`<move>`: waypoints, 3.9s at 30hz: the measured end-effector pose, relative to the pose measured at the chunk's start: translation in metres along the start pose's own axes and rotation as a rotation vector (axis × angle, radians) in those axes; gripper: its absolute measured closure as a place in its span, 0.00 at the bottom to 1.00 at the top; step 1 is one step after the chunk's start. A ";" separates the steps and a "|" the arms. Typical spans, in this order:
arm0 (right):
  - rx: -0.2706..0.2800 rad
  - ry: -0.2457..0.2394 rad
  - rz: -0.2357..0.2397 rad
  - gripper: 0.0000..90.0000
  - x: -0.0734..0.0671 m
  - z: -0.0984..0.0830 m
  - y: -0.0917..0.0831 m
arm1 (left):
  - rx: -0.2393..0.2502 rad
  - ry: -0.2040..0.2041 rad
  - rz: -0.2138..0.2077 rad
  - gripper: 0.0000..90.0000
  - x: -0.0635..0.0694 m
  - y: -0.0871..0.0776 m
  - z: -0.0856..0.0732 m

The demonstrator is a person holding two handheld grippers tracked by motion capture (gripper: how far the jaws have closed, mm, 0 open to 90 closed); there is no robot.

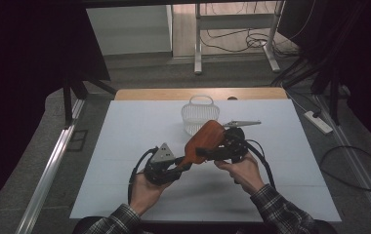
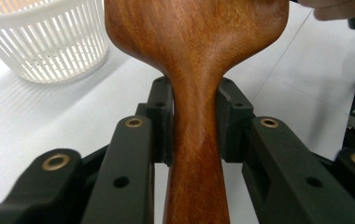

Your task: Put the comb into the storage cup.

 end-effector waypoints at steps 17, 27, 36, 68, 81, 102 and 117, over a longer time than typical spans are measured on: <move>0.055 0.194 0.107 0.47 -0.001 0.004 -0.005 | -0.030 0.011 -0.017 0.79 0.003 0.008 -0.005; 0.030 0.228 0.129 0.58 -0.005 0.000 -0.005 | -0.069 -0.005 -0.043 0.77 0.003 0.013 -0.011; 0.031 0.193 0.108 0.59 -0.003 0.002 -0.007 | -0.068 -0.008 -0.045 0.64 0.000 0.011 -0.011; 0.044 0.050 0.073 0.59 -0.003 0.015 -0.013 | -0.087 -0.058 -0.094 0.08 -0.007 0.003 -0.018; 0.060 0.012 0.031 0.59 0.006 0.026 -0.015 | -0.088 -0.049 -0.073 0.00 -0.015 -0.011 -0.025; 0.137 0.018 -0.008 0.60 0.023 0.065 -0.016 | -0.064 -0.091 -0.020 0.00 -0.034 -0.053 -0.039; 0.181 0.031 -0.050 0.60 0.040 0.092 -0.014 | -0.071 -0.136 0.017 0.00 -0.041 -0.078 -0.057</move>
Point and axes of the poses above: each handheld gripper's, and its own axes: y roughly forward along the jaws, z roughly out of its top, x roughly to its right, the point moved 9 cm from there along y, roughly forward along the jaws, and after that the axes turned 10 degrees about x, right-handed, at the moved point
